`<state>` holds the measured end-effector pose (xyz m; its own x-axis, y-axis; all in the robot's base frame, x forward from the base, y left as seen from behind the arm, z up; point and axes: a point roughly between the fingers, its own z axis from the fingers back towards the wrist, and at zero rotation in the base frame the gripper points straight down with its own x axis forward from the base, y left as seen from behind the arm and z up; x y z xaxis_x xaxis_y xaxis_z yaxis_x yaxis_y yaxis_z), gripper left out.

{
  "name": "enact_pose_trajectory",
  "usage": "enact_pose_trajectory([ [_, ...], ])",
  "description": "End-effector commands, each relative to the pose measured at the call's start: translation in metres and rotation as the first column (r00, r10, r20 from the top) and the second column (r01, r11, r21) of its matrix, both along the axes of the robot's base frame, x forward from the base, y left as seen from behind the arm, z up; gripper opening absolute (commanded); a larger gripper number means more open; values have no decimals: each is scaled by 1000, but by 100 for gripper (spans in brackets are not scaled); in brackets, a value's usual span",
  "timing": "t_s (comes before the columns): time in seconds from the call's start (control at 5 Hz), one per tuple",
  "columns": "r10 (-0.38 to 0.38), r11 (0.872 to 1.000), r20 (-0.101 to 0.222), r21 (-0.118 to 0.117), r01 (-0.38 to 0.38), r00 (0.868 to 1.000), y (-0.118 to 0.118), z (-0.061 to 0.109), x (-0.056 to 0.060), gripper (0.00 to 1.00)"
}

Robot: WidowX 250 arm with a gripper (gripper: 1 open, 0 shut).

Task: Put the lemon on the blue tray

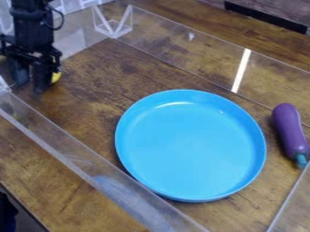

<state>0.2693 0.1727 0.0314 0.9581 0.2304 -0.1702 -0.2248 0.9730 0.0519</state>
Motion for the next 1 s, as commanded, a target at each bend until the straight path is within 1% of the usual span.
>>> enact_pose_trajectory([
  [0.0, 75, 997, 58, 18, -76, 995, 7, 19, 2, 0],
  [0.2, 136, 991, 62, 8, -137, 989, 7, 18, -3, 100],
  [0.4, 196, 980, 70, 5, -197, 978, 4, 24, -8, 0],
  [0.8, 223, 975, 69, -12, -223, 972, 4, 28, -14, 0],
])
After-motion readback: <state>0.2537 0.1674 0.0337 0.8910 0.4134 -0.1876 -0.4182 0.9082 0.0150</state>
